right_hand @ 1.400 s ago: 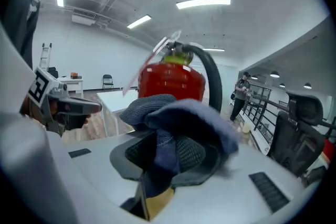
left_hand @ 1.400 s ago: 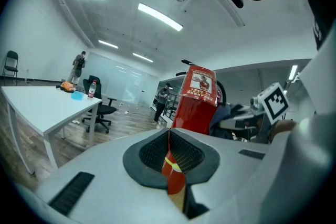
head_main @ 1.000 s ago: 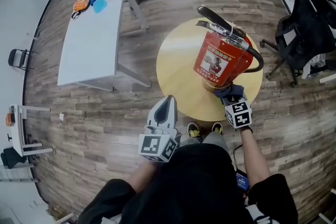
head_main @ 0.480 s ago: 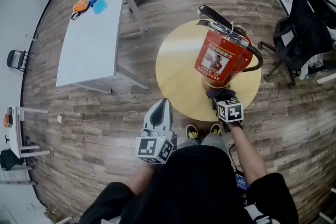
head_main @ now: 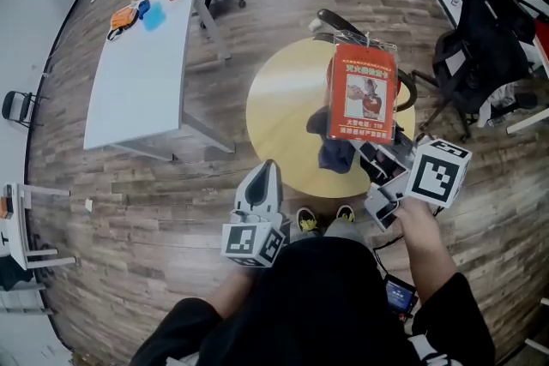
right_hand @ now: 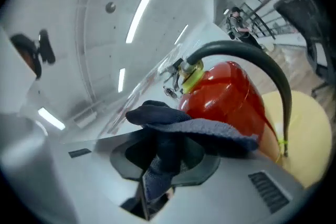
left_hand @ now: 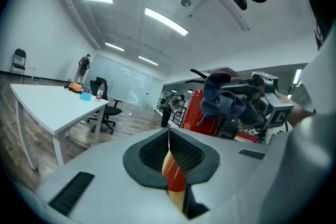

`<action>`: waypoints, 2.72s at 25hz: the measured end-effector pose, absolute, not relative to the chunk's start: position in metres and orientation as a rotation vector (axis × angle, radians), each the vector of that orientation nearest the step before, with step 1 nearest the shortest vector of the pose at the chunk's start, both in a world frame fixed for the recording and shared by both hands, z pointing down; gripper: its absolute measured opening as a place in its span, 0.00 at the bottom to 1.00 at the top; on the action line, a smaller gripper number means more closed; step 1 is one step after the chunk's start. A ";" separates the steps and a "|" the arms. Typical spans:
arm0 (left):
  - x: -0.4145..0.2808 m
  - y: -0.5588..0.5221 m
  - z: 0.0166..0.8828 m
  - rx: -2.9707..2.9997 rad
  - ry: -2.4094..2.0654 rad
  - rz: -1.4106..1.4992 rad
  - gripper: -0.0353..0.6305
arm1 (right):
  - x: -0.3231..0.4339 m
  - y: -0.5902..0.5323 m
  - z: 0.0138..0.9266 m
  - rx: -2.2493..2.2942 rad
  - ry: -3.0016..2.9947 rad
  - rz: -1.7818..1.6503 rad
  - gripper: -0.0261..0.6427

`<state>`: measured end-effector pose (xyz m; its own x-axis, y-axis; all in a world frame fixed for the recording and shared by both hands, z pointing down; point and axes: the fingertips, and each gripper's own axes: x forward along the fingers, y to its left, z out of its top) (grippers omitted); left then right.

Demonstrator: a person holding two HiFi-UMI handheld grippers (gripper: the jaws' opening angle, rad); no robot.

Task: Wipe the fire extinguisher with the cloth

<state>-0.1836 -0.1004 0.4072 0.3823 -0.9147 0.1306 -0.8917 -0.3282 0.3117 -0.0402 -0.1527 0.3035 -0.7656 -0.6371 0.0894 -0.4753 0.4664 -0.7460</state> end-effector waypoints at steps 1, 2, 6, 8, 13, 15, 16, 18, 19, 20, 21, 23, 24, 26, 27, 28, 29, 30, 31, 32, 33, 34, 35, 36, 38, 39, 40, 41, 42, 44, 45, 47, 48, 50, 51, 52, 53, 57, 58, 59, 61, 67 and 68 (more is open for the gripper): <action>-0.184 -0.100 0.407 2.316 -1.579 -0.101 0.09 | -0.035 -0.156 0.292 -0.893 2.419 -1.229 0.19; -0.185 -0.100 0.407 2.318 -1.580 -0.103 0.09 | -0.028 -0.159 0.284 -0.824 2.328 -1.272 0.19; -0.186 -0.097 0.404 2.324 -1.579 -0.109 0.09 | -0.020 -0.164 0.269 -0.656 2.134 -1.356 0.19; -0.186 -0.098 0.403 2.333 -1.570 -0.109 0.09 | -0.029 -0.158 0.283 -0.656 2.136 -1.393 0.19; -0.185 -0.099 0.407 2.330 -1.561 -0.105 0.09 | -0.028 -0.161 0.407 -0.858 2.159 -1.561 0.19; -0.185 -0.099 0.410 2.334 -1.555 -0.093 0.09 | -0.025 -0.160 0.468 -1.032 2.194 -1.636 0.19; -0.185 -0.099 0.411 2.337 -1.551 -0.087 0.09 | -0.025 -0.158 0.496 -1.100 2.195 -1.679 0.19; -0.184 -0.101 0.413 2.338 -1.542 -0.079 0.09 | -0.024 -0.156 0.546 -1.207 2.191 -1.743 0.19; -0.183 -0.101 0.414 2.338 -1.539 -0.078 0.09 | -0.021 -0.155 0.565 -1.257 2.177 -1.767 0.19; -0.183 -0.101 0.415 2.337 -1.536 -0.076 0.09 | -0.018 -0.153 0.578 -1.294 2.154 -1.785 0.19; -0.183 -0.101 0.415 2.334 -1.535 -0.076 0.09 | -0.017 -0.152 0.583 -1.311 2.129 -1.793 0.19; -0.184 -0.100 0.416 2.324 -1.537 -0.075 0.09 | -0.016 -0.151 0.574 -1.310 2.113 -1.781 0.19; -0.185 -0.100 0.417 2.320 -1.539 -0.074 0.09 | -0.016 -0.151 0.564 -1.305 2.126 -1.762 0.19; -0.185 -0.100 0.417 2.317 -1.540 -0.075 0.09 | -0.015 -0.152 0.536 -1.272 2.164 -1.718 0.19; -0.184 -0.101 0.417 2.317 -1.541 -0.077 0.09 | -0.015 -0.152 0.518 -1.230 2.176 -1.694 0.19; -0.184 -0.101 0.417 2.318 -1.541 -0.079 0.09 | -0.016 -0.153 0.496 -1.168 2.178 -1.666 0.19; -0.183 -0.101 0.417 2.318 -1.542 -0.081 0.09 | -0.018 -0.153 0.470 -1.085 2.169 -1.630 0.19; -0.183 -0.101 0.417 2.318 -1.540 -0.083 0.09 | -0.020 -0.152 0.439 -0.996 2.155 -1.586 0.19; -0.183 -0.101 0.417 2.318 -1.537 -0.086 0.09 | -0.020 -0.151 0.409 -0.922 2.143 -1.540 0.19; -0.183 -0.101 0.417 2.317 -1.533 -0.088 0.09 | -0.020 -0.151 0.382 -0.868 2.138 -1.501 0.19; -0.183 -0.101 0.417 2.318 -1.528 -0.090 0.09 | -0.019 -0.151 0.361 -0.826 2.131 -1.473 0.19; -0.182 -0.102 0.417 2.320 -1.522 -0.092 0.09 | -0.020 -0.152 0.346 -0.787 2.111 -1.460 0.19; -0.181 -0.102 0.417 2.322 -1.517 -0.093 0.09 | -0.020 -0.153 0.337 -0.748 2.068 -1.460 0.19; -0.180 -0.102 0.417 2.325 -1.514 -0.094 0.09 | -0.021 -0.155 0.333 -0.707 2.006 -1.466 0.19; -0.179 -0.102 0.417 2.328 -1.512 -0.094 0.09 | -0.025 -0.157 0.332 -0.644 1.880 -1.457 0.19; -0.179 -0.102 0.418 2.329 -1.512 -0.093 0.09 | -0.029 -0.158 0.333 -0.636 1.844 -1.430 0.19; -0.179 -0.102 0.418 2.328 -1.514 -0.093 0.09 | -0.033 -0.160 0.335 -0.646 1.833 -1.392 0.19; -0.180 -0.103 0.418 2.327 -1.516 -0.092 0.09 | -0.037 -0.162 0.339 -0.668 1.841 -1.354 0.19; -0.180 -0.103 0.419 2.325 -1.519 -0.091 0.09 | -0.042 -0.165 0.346 -0.697 1.855 -1.327 0.19; -0.181 -0.104 0.418 2.320 -1.523 -0.090 0.09 | -0.048 -0.172 0.372 -0.765 1.874 -1.313 0.19; -0.182 -0.104 0.418 2.318 -1.526 -0.089 0.09 | -0.050 -0.175 0.390 -0.809 1.882 -1.319 0.19; -0.186 -0.105 0.418 2.312 -1.533 -0.086 0.09 | -0.053 -0.180 0.437 -0.919 1.901 -1.347 0.19; -0.189 -0.104 0.419 2.307 -1.539 -0.082 0.09 | -0.053 -0.181 0.468 -0.995 1.902 -1.384 0.19; -0.195 -0.103 0.421 2.291 -1.554 -0.073 0.09 | -0.051 -0.177 0.540 -1.173 1.880 -1.502 0.19; -0.198 -0.102 0.421 2.281 -1.562 -0.070 0.09 | -0.047 -0.174 0.574 -1.253 1.880 -1.553 0.19; -0.200 -0.100 0.421 2.275 -1.569 -0.070 0.09 | -0.042 -0.170 0.605 -1.327 1.891 -1.598 0.19; -0.203 -0.099 0.421 2.271 -1.574 -0.071 0.09 | -0.036 -0.166 0.630 -1.390 1.908 -1.636 0.19; -0.214 -0.093 0.424 2.248 -1.602 -0.072 0.09 | -0.015 -0.158 0.665 -1.488 2.147 -1.626 0.19; -0.216 -0.093 0.426 2.242 -1.606 -0.071 0.09 | -0.011 -0.158 0.665 -1.508 2.222 -1.612 0.19; -0.217 -0.092 0.427 2.236 -1.607 -0.071 0.09 | -0.004 -0.157 0.664 -1.541 2.287 -1.601 0.19; -0.216 -0.091 0.428 2.232 -1.602 -0.077 0.09 | 0.013 -0.157 0.656 -1.629 2.404 -1.547 0.19; -0.200 -0.094 0.428 2.265 -1.548 -0.086 0.09 | 0.054 -0.172 0.522 -1.662 2.794 -1.000 0.19; -0.196 -0.096 0.427 2.277 -1.534 -0.090 0.09 | 0.053 -0.173 0.486 -1.641 2.875 -0.865 0.19</action>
<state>-0.1958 -0.0964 0.4268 0.3981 -0.9028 0.1624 -0.8777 -0.3234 0.3537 0.0525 -0.1732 0.4855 -0.5100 -0.7203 0.4702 -0.8601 0.4236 -0.2841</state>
